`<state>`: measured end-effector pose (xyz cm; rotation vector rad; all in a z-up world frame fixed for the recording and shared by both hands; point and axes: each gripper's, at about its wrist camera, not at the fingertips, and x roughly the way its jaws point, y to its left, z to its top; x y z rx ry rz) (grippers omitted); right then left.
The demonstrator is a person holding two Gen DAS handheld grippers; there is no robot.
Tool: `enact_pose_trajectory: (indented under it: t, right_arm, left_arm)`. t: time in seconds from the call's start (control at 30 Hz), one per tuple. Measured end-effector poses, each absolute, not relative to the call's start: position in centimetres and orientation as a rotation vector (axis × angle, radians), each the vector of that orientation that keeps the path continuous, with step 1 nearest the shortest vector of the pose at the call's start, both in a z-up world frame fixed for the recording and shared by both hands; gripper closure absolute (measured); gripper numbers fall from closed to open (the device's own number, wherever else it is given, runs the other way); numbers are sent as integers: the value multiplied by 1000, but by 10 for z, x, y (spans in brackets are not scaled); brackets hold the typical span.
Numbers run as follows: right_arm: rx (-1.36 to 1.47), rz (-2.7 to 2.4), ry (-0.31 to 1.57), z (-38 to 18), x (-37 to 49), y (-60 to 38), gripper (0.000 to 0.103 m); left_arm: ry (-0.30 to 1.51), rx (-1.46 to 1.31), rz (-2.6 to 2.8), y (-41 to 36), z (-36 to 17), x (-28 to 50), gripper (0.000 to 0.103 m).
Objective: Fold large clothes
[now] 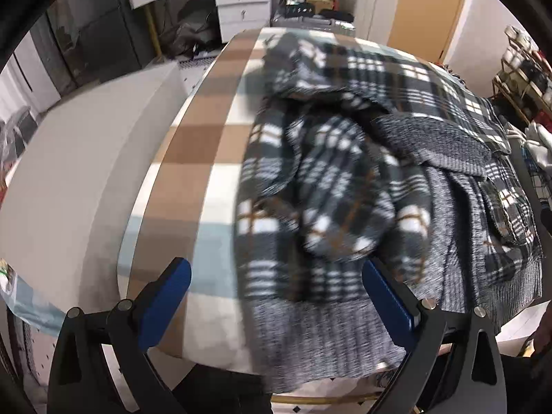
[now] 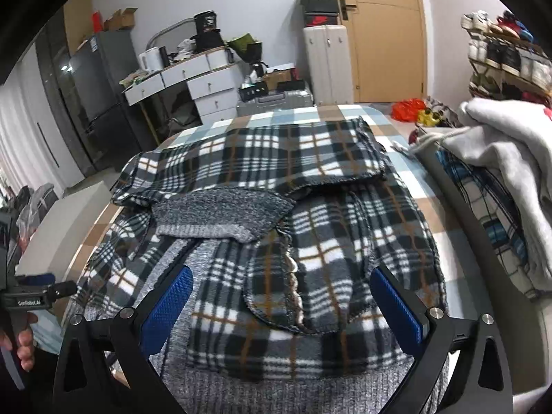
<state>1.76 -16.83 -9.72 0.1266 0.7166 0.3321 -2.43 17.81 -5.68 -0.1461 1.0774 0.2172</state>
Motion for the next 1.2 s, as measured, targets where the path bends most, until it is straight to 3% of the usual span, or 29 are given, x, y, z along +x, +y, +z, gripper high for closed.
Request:
enact_pose_trajectory:
  t: [0.43, 0.63, 0.73, 1.0, 1.2]
  right_arm:
    - [243, 323, 780, -110, 27, -191, 0]
    - [232, 339, 756, -105, 22, -187, 0]
    - [241, 353, 763, -106, 22, -186, 0]
    - [287, 372, 765, -107, 20, -190, 0]
    - [299, 367, 766, -107, 19, -192, 0]
  left_arm:
    - [1244, -295, 150, 189, -94, -27, 6]
    - [1239, -318, 62, 173, -97, -29, 7]
    - [1217, -420, -108, 157, -94, -31, 20]
    - [1062, -532, -336, 138, -71, -34, 20]
    - [1150, -523, -185, 155, -84, -20, 20]
